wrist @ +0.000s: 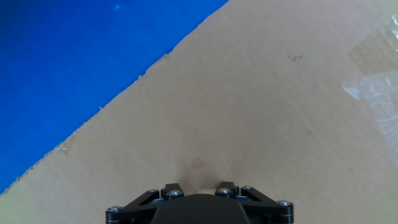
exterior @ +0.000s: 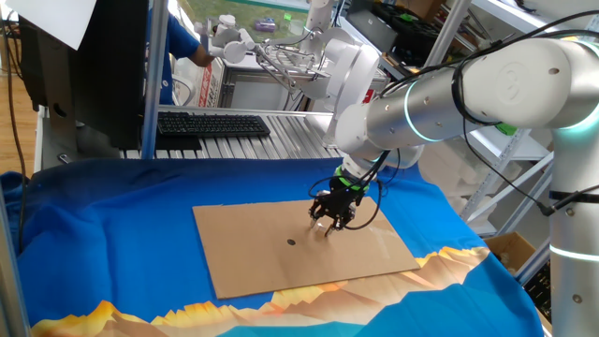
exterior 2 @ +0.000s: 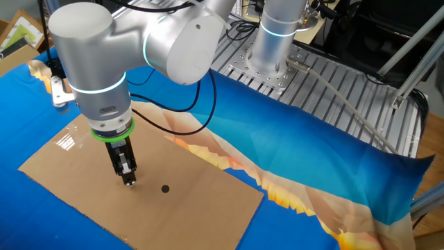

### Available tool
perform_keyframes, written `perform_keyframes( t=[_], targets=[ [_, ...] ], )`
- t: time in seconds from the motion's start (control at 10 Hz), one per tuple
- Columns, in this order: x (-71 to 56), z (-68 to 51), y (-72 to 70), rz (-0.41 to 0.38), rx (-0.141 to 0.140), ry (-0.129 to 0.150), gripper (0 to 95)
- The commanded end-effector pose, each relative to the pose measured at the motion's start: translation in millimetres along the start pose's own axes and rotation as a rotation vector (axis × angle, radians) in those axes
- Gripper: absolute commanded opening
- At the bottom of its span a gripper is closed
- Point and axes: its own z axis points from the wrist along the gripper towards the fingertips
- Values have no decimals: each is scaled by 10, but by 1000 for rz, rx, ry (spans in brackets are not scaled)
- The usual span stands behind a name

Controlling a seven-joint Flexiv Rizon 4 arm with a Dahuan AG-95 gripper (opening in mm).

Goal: Hold a small block with the gripper and sweep it from left to right on the table

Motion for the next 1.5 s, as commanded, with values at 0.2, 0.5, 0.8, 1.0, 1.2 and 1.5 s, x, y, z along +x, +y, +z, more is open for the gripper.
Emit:
perform_keyframes(
  t=[0.2,0.5,0.8,1.0,1.2,1.5],
  targets=[
    [-7,46,-1,0,6,6,380],
    [0,-3,-1,-14,21,1,380],
    [7,-36,-2,-14,23,3,380],
    [10,-43,-3,-12,22,3,380],
    [10,-33,-3,-14,21,4,380],
    [10,-32,-4,-19,20,4,380]
  ],
)
